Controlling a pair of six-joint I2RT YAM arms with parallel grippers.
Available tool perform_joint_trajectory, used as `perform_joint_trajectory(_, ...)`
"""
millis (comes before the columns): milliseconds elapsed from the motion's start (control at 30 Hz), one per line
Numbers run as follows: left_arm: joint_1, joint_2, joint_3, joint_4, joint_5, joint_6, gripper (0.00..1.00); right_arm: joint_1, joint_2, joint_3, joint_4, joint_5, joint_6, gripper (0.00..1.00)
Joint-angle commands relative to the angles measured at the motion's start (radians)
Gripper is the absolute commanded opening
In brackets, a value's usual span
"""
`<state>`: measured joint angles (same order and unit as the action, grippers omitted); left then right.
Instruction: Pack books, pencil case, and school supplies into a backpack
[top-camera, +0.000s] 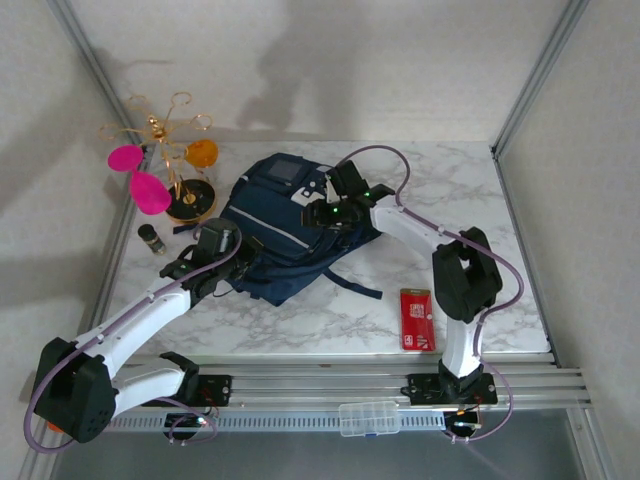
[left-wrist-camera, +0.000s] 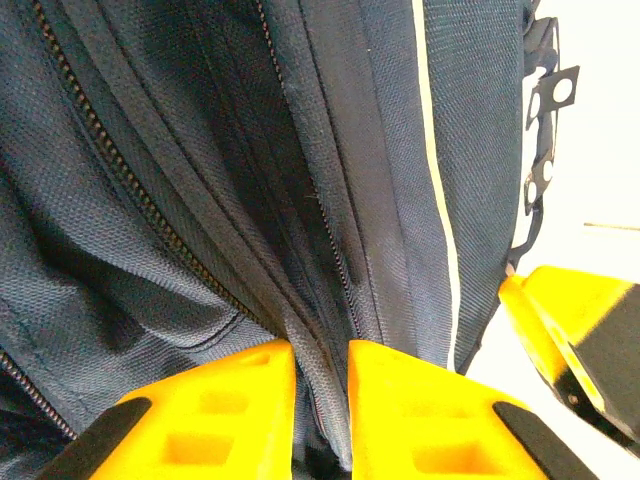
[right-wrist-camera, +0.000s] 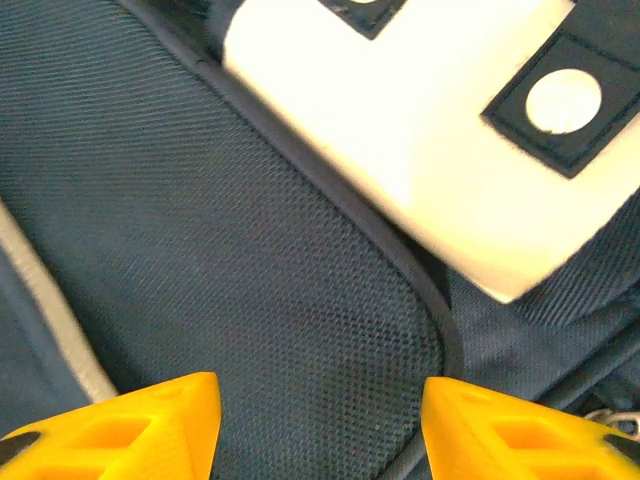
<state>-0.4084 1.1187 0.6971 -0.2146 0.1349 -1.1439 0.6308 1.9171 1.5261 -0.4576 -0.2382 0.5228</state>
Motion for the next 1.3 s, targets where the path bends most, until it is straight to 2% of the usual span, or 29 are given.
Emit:
perform_joint_trajectory(0,0.014,-0.001,0.012,-0.003,-0.038,0.030,0.20,-0.005,0.026,0.050,-0.063,0.084,0.025,0.57)
perform_joint_trajectory(167,0.016,0.007,0.025,-0.036,-0.064,0.052,0.20,0.001,0.027,0.048,-0.092,0.148,0.012,0.62)
perform_joint_trajectory(300,0.016,0.001,-0.002,-0.061,-0.104,0.064,0.23,0.003,0.038,0.064,-0.086,0.094,-0.021,0.65)
perform_joint_trajectory(433,0.016,0.017,-0.040,-0.005,-0.077,0.056,0.24,0.004,0.074,0.096,-0.049,-0.007,-0.041,0.60)
perform_joint_trajectory(667,0.016,0.073,-0.054,0.004,-0.059,0.086,0.22,-0.017,0.104,0.121,-0.080,-0.013,-0.072,0.54)
perform_joint_trajectory(767,0.016,0.094,-0.067,0.030,-0.045,0.088,0.20,-0.019,0.094,0.123,-0.051,-0.068,-0.086,0.47)
perform_joint_trajectory(933,0.016,0.133,-0.064,0.063,-0.034,0.091,0.17,-0.035,0.066,0.126,-0.027,-0.120,-0.079,0.22)
perform_joint_trajectory(1100,0.017,0.176,-0.039,0.116,-0.024,0.096,0.16,-0.081,-0.027,0.028,0.087,-0.240,-0.028,0.01)
perform_joint_trajectory(1267,0.016,0.279,0.027,0.201,0.038,0.100,0.16,-0.153,-0.157,-0.114,0.251,-0.331,0.107,0.00)
